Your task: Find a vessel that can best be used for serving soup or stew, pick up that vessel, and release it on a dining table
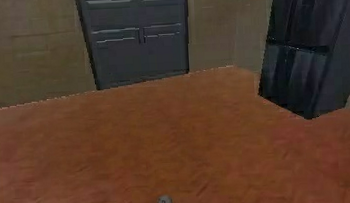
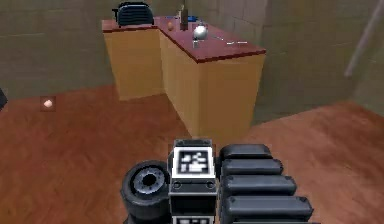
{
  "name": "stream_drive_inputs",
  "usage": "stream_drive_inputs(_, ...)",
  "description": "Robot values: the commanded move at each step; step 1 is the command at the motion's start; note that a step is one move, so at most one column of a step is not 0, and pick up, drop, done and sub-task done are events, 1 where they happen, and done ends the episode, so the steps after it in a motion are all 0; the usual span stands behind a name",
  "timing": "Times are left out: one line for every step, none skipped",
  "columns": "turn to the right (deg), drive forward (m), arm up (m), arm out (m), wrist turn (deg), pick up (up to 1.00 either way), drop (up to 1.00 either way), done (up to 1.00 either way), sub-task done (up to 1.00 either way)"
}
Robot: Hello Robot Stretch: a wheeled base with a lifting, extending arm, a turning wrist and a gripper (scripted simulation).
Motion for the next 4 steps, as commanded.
stream_drive_inputs(45.0, 0.00, 0.00, 0.00, 0.0, 0.00, 0.00, 0.00, 0.00)
stream_drive_inputs(45.0, 0.00, 0.00, 0.00, 0.0, 0.00, 0.00, 0.00, 0.00)
stream_drive_inputs(45.0, 0.00, 0.00, 0.00, 0.0, 0.00, 0.00, 0.00, 0.00)
stream_drive_inputs(39.0, 0.00, 0.00, 0.00, 0.0, 0.00, 0.00, 0.00, 0.00)
